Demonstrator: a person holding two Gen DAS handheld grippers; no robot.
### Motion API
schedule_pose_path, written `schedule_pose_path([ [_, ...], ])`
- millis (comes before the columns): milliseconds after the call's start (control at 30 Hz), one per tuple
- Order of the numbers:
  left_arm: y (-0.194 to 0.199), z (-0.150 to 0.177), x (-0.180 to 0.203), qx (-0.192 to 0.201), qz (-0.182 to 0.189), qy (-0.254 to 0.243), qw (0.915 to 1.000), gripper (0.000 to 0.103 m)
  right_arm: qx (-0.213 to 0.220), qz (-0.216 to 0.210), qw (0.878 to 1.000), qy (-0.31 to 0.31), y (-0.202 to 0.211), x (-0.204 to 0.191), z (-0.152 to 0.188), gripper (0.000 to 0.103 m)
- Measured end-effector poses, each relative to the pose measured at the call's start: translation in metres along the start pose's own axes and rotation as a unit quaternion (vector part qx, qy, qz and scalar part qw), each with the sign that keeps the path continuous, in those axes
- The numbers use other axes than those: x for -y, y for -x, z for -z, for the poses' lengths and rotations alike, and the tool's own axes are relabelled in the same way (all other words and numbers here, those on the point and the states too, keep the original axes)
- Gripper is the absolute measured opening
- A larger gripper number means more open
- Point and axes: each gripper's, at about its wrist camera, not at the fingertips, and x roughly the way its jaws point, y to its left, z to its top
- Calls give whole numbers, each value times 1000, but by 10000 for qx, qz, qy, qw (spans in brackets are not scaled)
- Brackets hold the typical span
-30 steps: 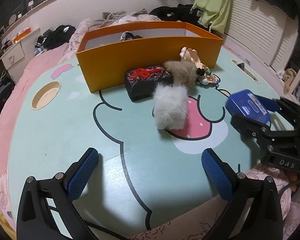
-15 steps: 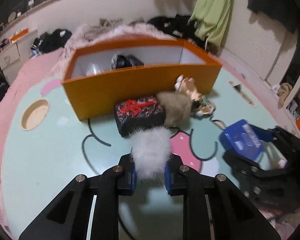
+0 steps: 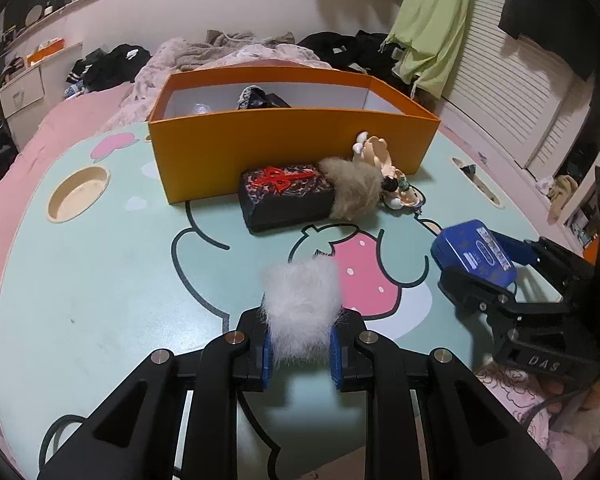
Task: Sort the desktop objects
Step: 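Drop white pompom into orange box with left gripper while right gripper drops tin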
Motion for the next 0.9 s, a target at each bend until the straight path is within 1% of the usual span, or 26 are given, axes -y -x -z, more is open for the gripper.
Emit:
schedule_pose_path([
  [100, 10, -7, 3, 136, -10, -128, 9998, 22, 192, -159, 9995, -175, 6, 3, -16, 74],
  [200, 26, -22, -1, 355, -12, -162, 9992, 22, 421, -171, 9989, -112, 12, 3, -39, 74],
  [267, 33, -42, -6, 519, 66, -89, 9986, 22, 620, -122, 9980, -7, 16, 4, -58, 74],
  [367, 44, -78, -12, 845, 7, -124, 9963, 22, 831, -154, 9964, -18, 17, 11, -93, 74],
  [433, 45, -104, -14, 1025, -52, -176, 9946, 22, 891, -297, 9955, -157, 13, 17, -119, 74],
  [500, 41, -121, -16, 1058, -62, -137, 9943, 23, 863, -407, 9951, -255, 4, 21, -137, 74],
  [533, 34, -133, -19, 1046, -5, -41, 9945, 24, 828, -452, 9951, -301, -2, 22, -145, 74],
  [567, 29, -138, -21, 1007, 29, 25, 9949, 26, 770, -488, 9952, -348, -9, 23, -152, 74],
  [600, 21, -143, -23, 921, 35, 102, 9957, 32, 686, -515, 9955, -392, -17, 23, -157, 74],
  [633, 13, -145, -26, 809, -26, 197, 9965, 38, 628, -523, 9958, -420, -22, 24, -158, 74],
  [667, 7, -144, -29, 722, -96, 287, 9969, 40, 556, -519, 9960, -464, -28, 24, -159, 75],
  [700, 5, -141, -31, 692, -105, 338, 9970, 44, 526, -507, 9961, -494, -29, 25, -157, 76],
  [733, 4, -136, -33, 697, -79, 384, 9968, 51, 513, -504, 9960, -523, -29, 26, -155, 78],
  [767, 5, -128, -35, 725, -45, 419, 9965, 55, 527, -511, 9958, -547, -28, 26, -149, 83],
  [800, 7, -121, -36, 744, -53, 445, 9962, 63, 559, -509, 9954, -584, -24, 26, -142, 86],
  [833, 11, -112, -37, 754, -110, 466, 9960, 66, 580, -479, 9952, -628, -19, 25, -132, 88],
  [900, 17, -98, -34, 717, -144, 412, 9965, 66, 638, -479, 9946, -666, -9, 23, -113, 88],
])
